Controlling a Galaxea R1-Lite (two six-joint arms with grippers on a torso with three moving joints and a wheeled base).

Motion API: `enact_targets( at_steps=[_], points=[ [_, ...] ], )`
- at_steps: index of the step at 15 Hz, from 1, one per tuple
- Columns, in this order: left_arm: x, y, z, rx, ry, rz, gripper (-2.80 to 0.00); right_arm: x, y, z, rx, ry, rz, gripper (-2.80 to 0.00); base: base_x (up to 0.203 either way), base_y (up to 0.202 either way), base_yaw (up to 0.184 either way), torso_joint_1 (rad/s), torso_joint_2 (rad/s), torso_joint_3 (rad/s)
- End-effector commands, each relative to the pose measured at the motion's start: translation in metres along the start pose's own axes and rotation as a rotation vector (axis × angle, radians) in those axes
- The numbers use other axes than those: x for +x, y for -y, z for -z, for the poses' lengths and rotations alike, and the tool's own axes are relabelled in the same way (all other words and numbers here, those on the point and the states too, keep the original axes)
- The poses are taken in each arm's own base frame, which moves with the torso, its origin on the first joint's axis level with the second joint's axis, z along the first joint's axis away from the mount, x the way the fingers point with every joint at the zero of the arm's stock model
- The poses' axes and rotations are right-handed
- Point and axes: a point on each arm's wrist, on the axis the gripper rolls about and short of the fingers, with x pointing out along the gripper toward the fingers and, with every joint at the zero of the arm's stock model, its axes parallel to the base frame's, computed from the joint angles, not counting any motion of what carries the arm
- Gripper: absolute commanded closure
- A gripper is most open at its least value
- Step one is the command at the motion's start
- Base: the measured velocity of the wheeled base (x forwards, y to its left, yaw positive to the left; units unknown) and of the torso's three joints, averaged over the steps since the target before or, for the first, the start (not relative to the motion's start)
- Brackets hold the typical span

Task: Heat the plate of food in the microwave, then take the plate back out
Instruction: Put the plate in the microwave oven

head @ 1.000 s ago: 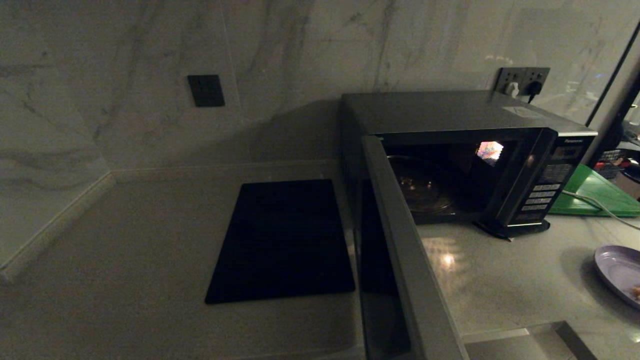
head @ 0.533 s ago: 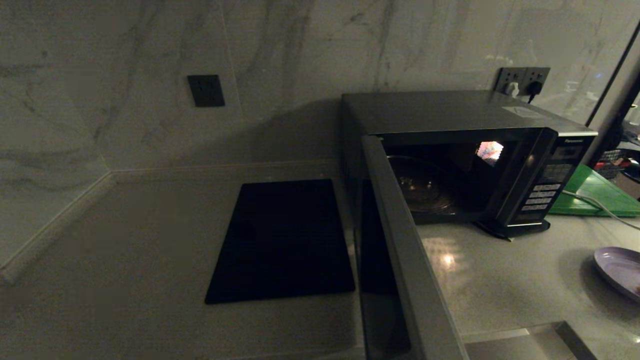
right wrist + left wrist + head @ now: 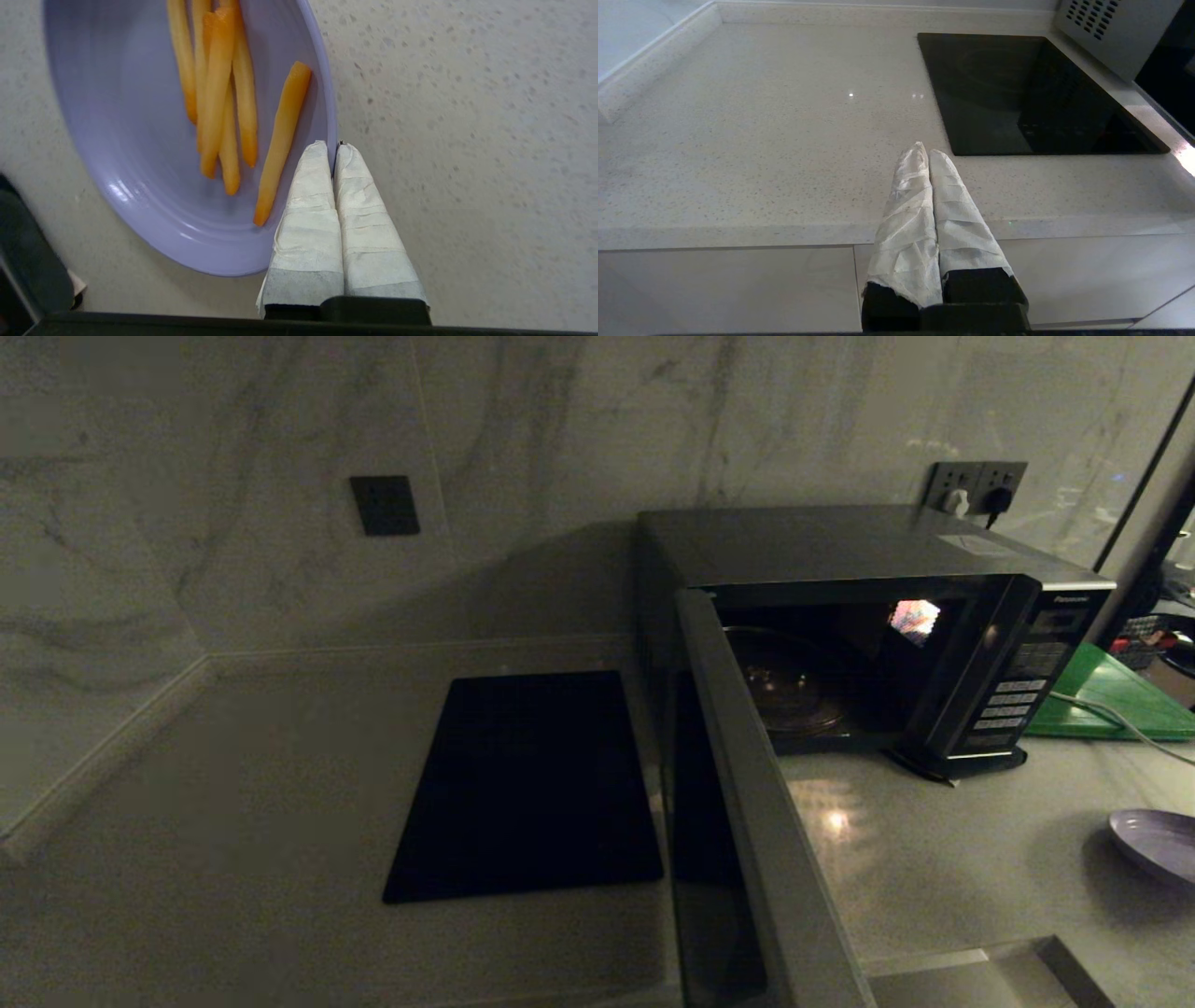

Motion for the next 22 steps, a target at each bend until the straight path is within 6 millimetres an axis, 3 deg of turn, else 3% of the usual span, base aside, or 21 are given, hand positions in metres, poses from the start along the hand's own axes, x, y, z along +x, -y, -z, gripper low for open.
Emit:
enact_targets(
  at_steps=[1,8,12,22],
  points=[
    [0.0,0.0,0.0,-0.001,0.0,-0.001,0.0,-0.01,0.003,0.003,0.005,0.01,-0.008,0.0,0.0,0.0,0.0,0.0,0.0,0.0],
    [0.0,0.0,0.0,-0.001,0.0,-0.002,0.0,-0.028,0.008,0.009,0.0,0.03,-0.031,0.0,0.0,0.0,0.0,0.0,0.0,0.0],
    [0.0,0.0,0.0,-0.001,0.0,-0.001,0.0,-0.053,0.015,0.021,-0.039,0.048,-0.074,0.0,0.0,0.0,0.0,0.0,0.0,0.0],
    [0.0,0.0,0.0,-0.001,0.0,-0.002,0.0,-0.121,0.026,0.118,-0.32,-0.052,-0.193,0.0,0.0,0.0,0.0,0.0,0.0,0.0]
  ],
)
